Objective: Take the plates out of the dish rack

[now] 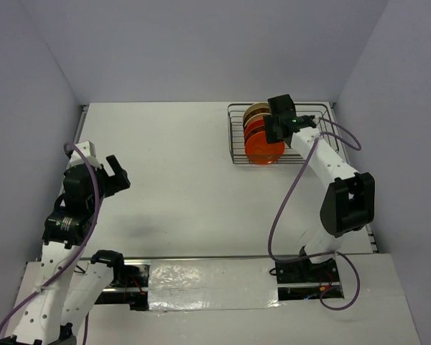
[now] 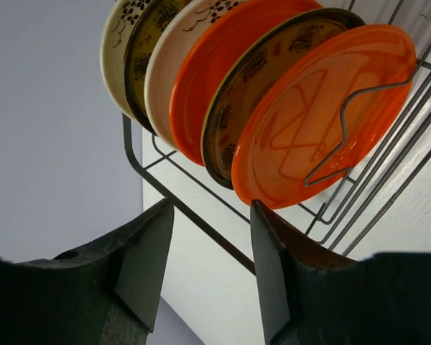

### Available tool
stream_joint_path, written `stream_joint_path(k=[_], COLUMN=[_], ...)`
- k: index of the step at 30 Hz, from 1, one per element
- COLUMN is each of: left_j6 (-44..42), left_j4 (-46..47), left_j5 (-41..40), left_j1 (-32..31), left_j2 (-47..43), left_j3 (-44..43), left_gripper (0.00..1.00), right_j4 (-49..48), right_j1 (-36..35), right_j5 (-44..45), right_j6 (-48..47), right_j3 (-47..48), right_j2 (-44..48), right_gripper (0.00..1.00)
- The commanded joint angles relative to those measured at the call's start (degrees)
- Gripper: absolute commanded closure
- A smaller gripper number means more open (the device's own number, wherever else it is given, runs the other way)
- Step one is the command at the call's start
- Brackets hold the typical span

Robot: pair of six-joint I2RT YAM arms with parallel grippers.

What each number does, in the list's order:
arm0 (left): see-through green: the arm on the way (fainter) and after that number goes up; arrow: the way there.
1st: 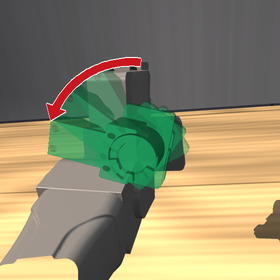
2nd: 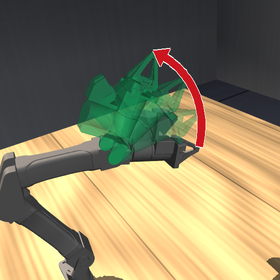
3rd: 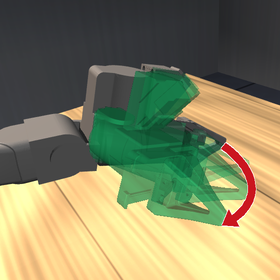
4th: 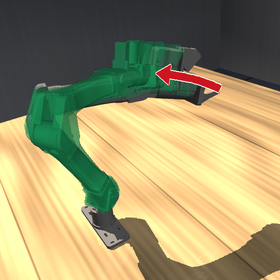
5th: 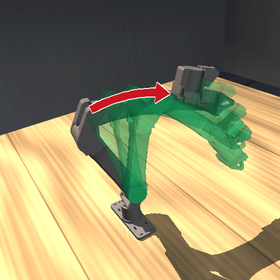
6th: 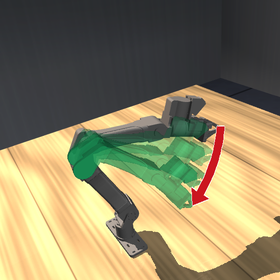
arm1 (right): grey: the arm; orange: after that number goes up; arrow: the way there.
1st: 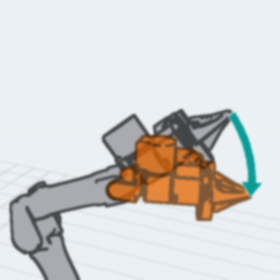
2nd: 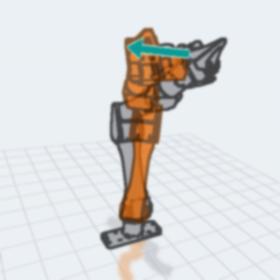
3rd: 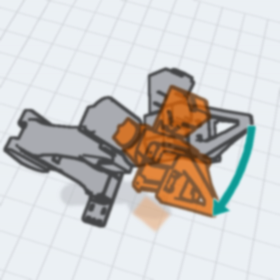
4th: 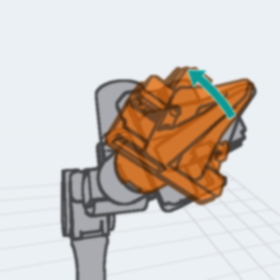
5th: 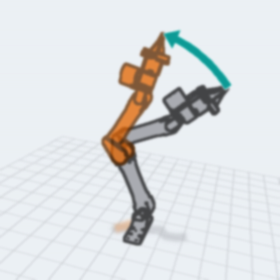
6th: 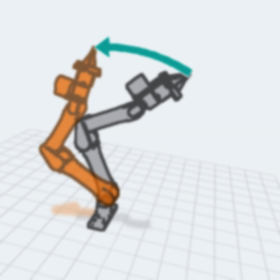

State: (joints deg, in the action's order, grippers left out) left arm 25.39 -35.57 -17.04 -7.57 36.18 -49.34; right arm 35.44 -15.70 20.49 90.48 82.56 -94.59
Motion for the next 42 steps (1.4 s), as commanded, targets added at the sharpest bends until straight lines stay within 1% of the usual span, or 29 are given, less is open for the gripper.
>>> stream_joint_path(k=[1, 2, 3, 4, 12, 17, 21, 23, 25, 28, 31, 36, 42], left_j6=[-1.39, -1.31, -1.30, -1.39, -1.48, -1.48, -1.57, -1.57, -1.48, -1.48, -1.48, -1.48, -1.48], left_j4=[2.44, 2.44, 2.44, 2.52, 2.53, 2.53, 2.53, 2.53, 2.61, 2.53, 2.53, 2.44, 2.44], left_j5=[1.13, 1.13, 1.13, 1.04, 1.22, 1.22, 1.22, 1.13, 1.13, 1.13, 1.04, 0.87, 0.87], left_j1=[-0.34, -0.42, -0.51, -0.60, -1.04, -1.22, -1.30, -1.30, -1.30, -1.30, -1.30, -1.30, -1.30], left_j2=[-0.32, -0.41, -0.41, -0.67, -0.85, -1.03, -0.85, -0.76, -0.76, -0.59, -0.50, -0.68, -0.41], left_j3=[-0.05, -0.05, -0.05, -0.05, 0.04, 0.04, 0.04, 0.04, 0.04, 0.04, 0.04, 0.04, 0.04], left_gripper=[0.01, 0.01, 0.00, 0.01, 0.00, 0.00, 0.00, 0.01, 0.00, 0.01, 0.00, 0.01, 0.00], right_j4=[2.45, 2.27, 2.26, 2.79, 1.92, 1.56, 1.65, 2.35, 2.79, 1.74, 1.30, 1.47, 0.25], right_j1=[0.24, 0.32, 0.50, 0.76, 1.20, 2.34, 2.78, 2.96, 2.87, 2.87, 2.78, 2.96, 3.05], right_j5=[0.78, 0.26, -0.27, -0.89, -1.68, -1.68, -1.59, -1.77, -1.95, -2.21, -2.03, -3.00, -4.23], right_j6=[3.39, 3.48, 3.48, 3.57, 3.13, 1.11, 0.49, 0.32, 0.40, 0.23, 0.05, -0.74, -1.44], right_j3=[1.11, 0.76, 0.93, 1.19, 1.55, 2.69, 2.34, 2.34, 2.08, 0.24, -0.39, 0.05, -0.21], right_j2=[-0.95, -1.47, -2.78, -3.32, -6.13, -7.19, -7.10, -7.02, -6.40, -4.91, -3.77, -3.76, -3.33], right_gripper=[0.47, 0.51, 0.58, 0.59, 0.57, 0.57, 0.59, 0.67, 0.70, 0.71, 0.77, 0.81, 0.93])
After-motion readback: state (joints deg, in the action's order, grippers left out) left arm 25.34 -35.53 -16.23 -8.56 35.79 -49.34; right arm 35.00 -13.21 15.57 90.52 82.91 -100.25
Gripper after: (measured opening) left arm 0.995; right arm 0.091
